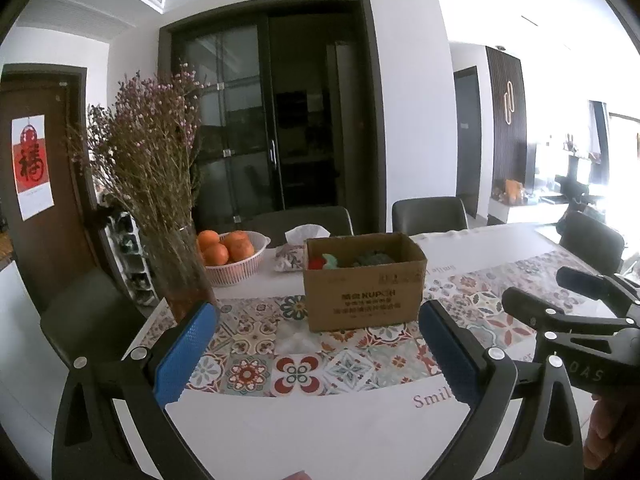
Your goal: Organize soft objects
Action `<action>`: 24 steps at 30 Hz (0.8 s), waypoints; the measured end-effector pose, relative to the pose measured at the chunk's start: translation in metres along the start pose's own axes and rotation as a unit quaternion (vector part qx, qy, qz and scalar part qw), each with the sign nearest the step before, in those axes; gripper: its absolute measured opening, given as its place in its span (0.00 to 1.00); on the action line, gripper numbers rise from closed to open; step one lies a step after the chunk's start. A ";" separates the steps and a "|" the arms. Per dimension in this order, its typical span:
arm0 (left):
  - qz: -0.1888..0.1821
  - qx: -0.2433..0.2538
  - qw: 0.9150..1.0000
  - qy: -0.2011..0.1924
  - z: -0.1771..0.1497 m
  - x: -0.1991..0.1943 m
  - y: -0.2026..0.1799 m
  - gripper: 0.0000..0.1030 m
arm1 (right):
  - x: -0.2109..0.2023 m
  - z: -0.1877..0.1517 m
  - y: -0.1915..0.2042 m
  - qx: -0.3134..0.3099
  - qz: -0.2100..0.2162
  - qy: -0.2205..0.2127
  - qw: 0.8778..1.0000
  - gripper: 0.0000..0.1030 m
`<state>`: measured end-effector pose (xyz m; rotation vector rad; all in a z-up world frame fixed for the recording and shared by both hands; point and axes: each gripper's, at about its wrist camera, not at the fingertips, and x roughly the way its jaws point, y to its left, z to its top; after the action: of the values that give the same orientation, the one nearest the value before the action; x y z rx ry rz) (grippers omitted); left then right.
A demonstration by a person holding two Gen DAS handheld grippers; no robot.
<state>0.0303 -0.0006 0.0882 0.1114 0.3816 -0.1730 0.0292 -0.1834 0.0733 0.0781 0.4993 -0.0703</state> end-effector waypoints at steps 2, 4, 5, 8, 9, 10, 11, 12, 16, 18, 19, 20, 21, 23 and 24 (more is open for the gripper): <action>0.001 0.001 1.000 -0.001 0.000 -0.001 0.000 1.00 | 0.000 0.000 0.000 0.000 0.000 -0.001 1.000 0.81; 0.001 0.001 1.000 -0.001 0.000 -0.001 0.000 1.00 | 0.000 -0.001 -0.001 0.001 0.001 0.000 1.000 0.81; 0.001 0.001 1.000 -0.001 0.000 -0.001 0.000 1.00 | 0.000 -0.001 -0.001 0.001 0.001 0.001 1.000 0.81; 0.001 0.001 1.000 0.000 -0.001 -0.001 0.000 1.00 | 0.000 -0.001 -0.001 0.002 0.001 0.002 1.000 0.81; 0.001 0.000 1.000 -0.001 -0.001 -0.001 0.000 1.00 | 0.000 -0.001 -0.001 0.002 0.000 0.002 1.000 0.81; 0.001 0.001 1.000 -0.001 -0.001 -0.001 0.000 1.00 | 0.000 -0.001 -0.001 0.002 0.000 0.003 1.000 0.81; 0.001 0.001 1.000 0.000 -0.001 -0.001 0.000 1.00 | 0.000 -0.001 -0.001 0.002 0.000 0.003 1.000 0.81; 0.000 0.001 1.000 0.000 -0.001 -0.001 0.000 1.00 | 0.000 -0.002 -0.001 0.003 0.000 0.004 1.000 0.81; 0.000 0.002 1.000 0.002 -0.001 -0.001 -0.001 1.00 | 0.001 -0.001 -0.001 0.004 0.000 0.004 1.000 0.81; -0.001 0.002 1.000 0.003 -0.002 -0.001 -0.001 1.00 | 0.001 -0.001 -0.001 0.004 0.000 0.005 1.000 0.81; -0.001 0.002 1.000 0.003 -0.002 -0.001 -0.001 1.00 | 0.001 -0.001 -0.001 0.005 0.000 0.005 1.000 0.81; -0.002 0.001 1.000 0.004 -0.002 0.000 -0.001 1.00 | 0.001 -0.001 -0.001 0.005 0.001 0.005 1.000 0.81; -0.002 0.002 1.000 0.004 -0.002 0.000 -0.002 1.00 | 0.001 -0.001 -0.001 0.004 0.000 0.005 1.000 0.81; -0.002 0.001 1.000 0.004 -0.002 0.000 -0.002 1.00 | 0.001 -0.001 -0.001 0.005 0.000 0.005 1.000 0.81; -0.002 0.002 1.000 0.005 -0.002 0.000 -0.002 1.00 | 0.001 -0.001 -0.001 0.004 0.000 0.005 1.000 0.81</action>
<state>0.0295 -0.0028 0.0861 0.1151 0.3909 -0.1773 0.0296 -0.1843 0.0715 0.0871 0.5086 -0.0719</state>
